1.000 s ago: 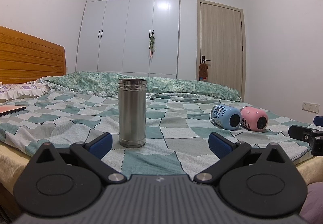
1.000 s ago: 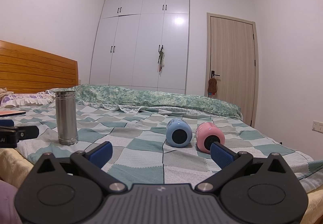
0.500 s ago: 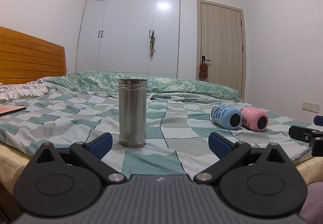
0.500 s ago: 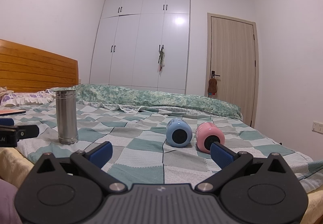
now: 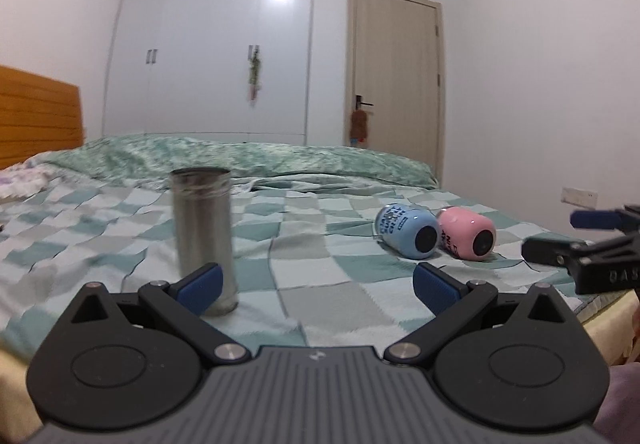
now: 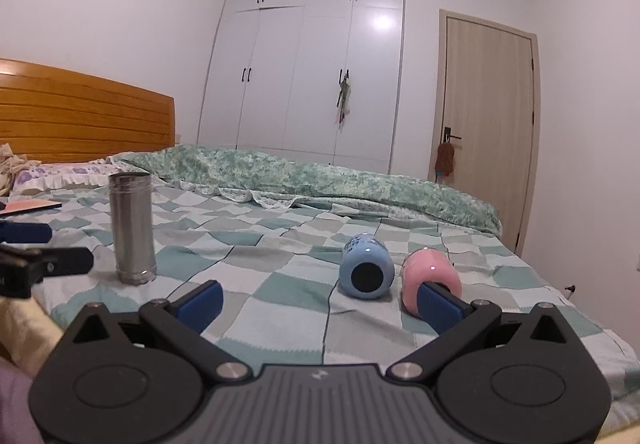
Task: Flip cup upright
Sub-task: 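Move the right gripper toward the lying light-blue cartoon cup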
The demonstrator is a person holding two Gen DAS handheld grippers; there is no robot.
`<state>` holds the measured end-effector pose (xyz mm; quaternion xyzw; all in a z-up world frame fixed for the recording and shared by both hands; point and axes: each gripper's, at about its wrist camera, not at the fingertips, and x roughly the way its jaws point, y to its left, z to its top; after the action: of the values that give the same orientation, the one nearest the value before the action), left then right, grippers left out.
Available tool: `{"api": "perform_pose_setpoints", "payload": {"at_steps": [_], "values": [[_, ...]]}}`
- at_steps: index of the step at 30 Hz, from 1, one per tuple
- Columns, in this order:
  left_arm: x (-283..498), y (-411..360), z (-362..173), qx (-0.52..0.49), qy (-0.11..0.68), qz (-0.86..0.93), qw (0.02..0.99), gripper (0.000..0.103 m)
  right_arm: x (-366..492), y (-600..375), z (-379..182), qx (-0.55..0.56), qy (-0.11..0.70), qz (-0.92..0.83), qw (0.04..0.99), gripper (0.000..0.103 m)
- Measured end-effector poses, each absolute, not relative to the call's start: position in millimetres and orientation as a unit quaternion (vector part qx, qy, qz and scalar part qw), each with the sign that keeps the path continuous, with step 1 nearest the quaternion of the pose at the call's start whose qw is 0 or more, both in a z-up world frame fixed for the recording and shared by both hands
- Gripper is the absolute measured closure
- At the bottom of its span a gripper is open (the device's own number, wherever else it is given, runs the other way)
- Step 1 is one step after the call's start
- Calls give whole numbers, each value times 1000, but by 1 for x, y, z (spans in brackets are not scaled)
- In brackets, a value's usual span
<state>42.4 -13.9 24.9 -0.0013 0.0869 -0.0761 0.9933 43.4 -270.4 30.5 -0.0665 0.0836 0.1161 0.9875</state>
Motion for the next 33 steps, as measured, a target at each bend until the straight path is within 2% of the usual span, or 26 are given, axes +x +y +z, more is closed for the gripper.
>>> {"api": "perform_pose_setpoints", "payload": {"at_steps": [15,33], "values": [[168,-46,42,83,126,-145,978,0,175,-270,62,-80,160,113,977,0],[319,-56,30,119,204,-238,942,0,352,-254,51,-79,307,96,944,0]]}}
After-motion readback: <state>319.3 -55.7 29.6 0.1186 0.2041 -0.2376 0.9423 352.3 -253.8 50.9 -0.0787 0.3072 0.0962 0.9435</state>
